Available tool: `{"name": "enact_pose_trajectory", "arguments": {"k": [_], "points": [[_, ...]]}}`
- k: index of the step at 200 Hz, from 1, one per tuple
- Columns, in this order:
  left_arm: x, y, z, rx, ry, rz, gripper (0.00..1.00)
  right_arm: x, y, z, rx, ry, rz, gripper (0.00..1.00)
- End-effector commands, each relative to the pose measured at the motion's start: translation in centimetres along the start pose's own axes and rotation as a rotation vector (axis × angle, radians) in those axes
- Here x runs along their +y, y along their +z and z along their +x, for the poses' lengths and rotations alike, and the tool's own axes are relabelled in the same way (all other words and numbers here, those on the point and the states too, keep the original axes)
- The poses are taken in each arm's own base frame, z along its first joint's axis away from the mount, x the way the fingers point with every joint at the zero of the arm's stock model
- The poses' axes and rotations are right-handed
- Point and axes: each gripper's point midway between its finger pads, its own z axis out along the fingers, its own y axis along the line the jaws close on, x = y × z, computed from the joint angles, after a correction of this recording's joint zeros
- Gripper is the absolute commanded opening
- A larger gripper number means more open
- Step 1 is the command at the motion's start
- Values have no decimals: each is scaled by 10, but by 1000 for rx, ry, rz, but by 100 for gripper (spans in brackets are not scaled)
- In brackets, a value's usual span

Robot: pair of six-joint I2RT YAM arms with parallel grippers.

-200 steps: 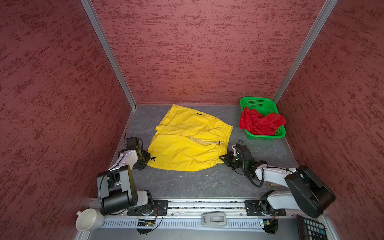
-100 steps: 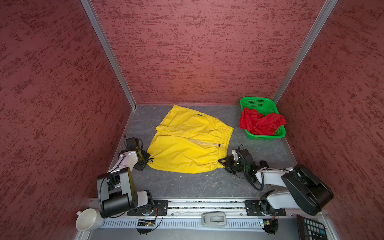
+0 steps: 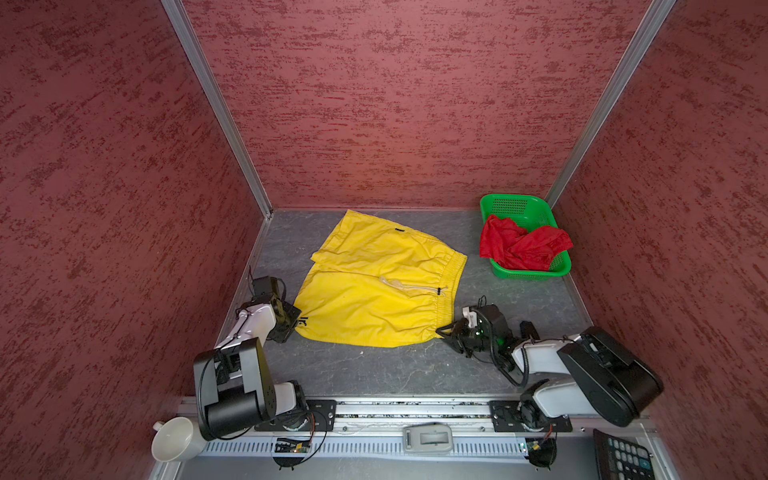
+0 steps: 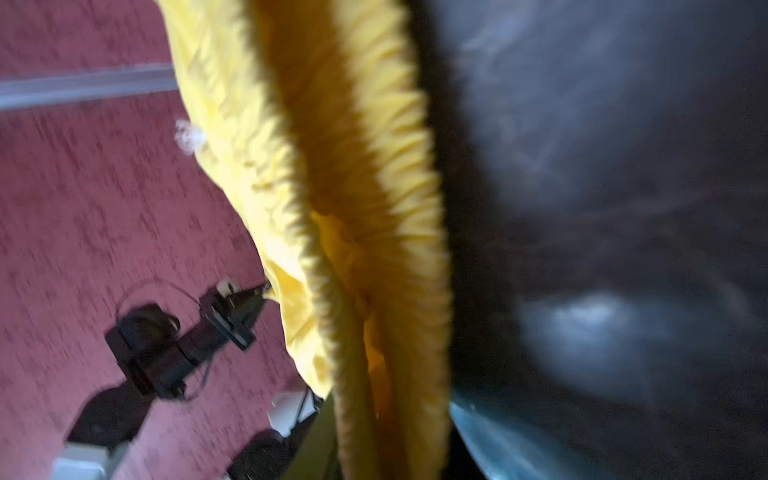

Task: Fold and stack the shorts

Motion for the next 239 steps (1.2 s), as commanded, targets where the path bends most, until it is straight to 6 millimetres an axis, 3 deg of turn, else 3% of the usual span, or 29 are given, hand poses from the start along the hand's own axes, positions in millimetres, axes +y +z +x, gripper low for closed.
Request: {"name": "enact_pose_trajectory", "arguments": {"k": [1,30,53,72,101,127,169,184,226,239], "points": [[1,-9,0,-21,21,3,0,13,3,-12,-47,4,-24,6],[3,-35,-2,-70,8,14,0,23,4,1,1,-32,14,0],[13,-57,6,-104,-22,23,0,11,-4,18,40,-22,78,0],[19,-84,13,-155,-27,63,0,5,-20,19,2,-9,103,0],[18,-137,5,-295,-25,135,0,45,-43,-1,-110,-65,54,0],[9,-164,-5,-339,14,148,0,76,-52,-2,-106,-94,23,0],[-5,-207,-21,-435,87,175,0,74,-78,10,-96,-64,113,0],[-14,-225,-29,-482,120,198,0,84,-91,10,-107,-76,122,0],[-35,-244,-39,-484,193,212,0,132,-108,20,-61,-131,24,0],[-38,-248,-40,-495,208,217,0,134,-112,22,-49,-73,43,0]]}}
